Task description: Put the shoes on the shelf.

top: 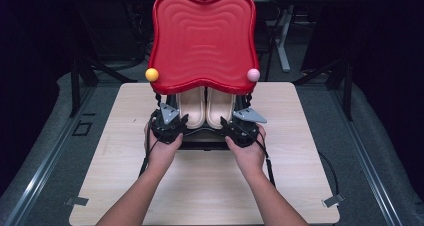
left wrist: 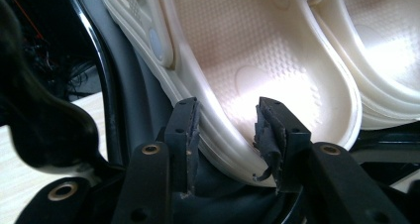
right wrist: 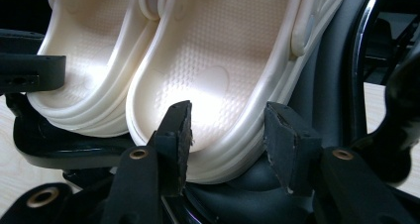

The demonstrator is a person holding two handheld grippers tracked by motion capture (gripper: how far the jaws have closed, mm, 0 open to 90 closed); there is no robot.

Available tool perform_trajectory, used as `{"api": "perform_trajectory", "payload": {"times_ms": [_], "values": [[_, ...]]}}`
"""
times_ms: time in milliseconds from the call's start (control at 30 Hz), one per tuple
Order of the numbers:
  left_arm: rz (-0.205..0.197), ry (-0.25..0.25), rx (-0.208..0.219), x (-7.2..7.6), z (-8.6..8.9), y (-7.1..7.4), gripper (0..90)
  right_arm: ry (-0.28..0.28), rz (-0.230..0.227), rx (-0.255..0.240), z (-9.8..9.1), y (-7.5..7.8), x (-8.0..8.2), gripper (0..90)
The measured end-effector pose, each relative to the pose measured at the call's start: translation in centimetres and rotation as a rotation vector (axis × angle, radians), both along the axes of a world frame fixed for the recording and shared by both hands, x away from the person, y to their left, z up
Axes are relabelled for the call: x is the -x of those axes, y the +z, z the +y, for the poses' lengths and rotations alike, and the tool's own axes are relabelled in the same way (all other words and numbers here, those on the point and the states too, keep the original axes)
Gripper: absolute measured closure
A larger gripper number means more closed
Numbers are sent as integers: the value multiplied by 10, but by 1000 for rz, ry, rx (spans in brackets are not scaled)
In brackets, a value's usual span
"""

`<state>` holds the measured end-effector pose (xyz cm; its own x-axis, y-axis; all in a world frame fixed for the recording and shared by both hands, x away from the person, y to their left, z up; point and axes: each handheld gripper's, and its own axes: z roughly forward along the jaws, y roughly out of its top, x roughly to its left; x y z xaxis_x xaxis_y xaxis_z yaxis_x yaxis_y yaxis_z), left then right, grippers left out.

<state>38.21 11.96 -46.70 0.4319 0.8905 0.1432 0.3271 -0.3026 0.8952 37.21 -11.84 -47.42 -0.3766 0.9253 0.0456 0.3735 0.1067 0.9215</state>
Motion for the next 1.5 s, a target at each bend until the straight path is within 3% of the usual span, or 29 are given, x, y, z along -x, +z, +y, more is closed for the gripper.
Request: {"api": "perform_trajectory", "payload": {"times_ms": [133,233,800,967,1100,1200,1500], "values": [[1,-14,1,2,4,-1,604,18,8,-13,-2,0,2,507],[1,-22,35,2,6,-3,603,23,3,-6,-1,1,4,505],[-15,-61,9,2,9,-4,610,68,-3,10,-4,1,0,535],[4,-50,37,2,10,-3,601,59,-10,22,-4,2,3,542],[5,-59,62,6,12,-2,564,62,3,13,-3,5,7,536],[-2,-57,73,11,11,-1,525,67,-8,34,-3,8,12,527],[-17,-94,73,28,14,7,508,83,-27,54,-8,18,27,520]]}}
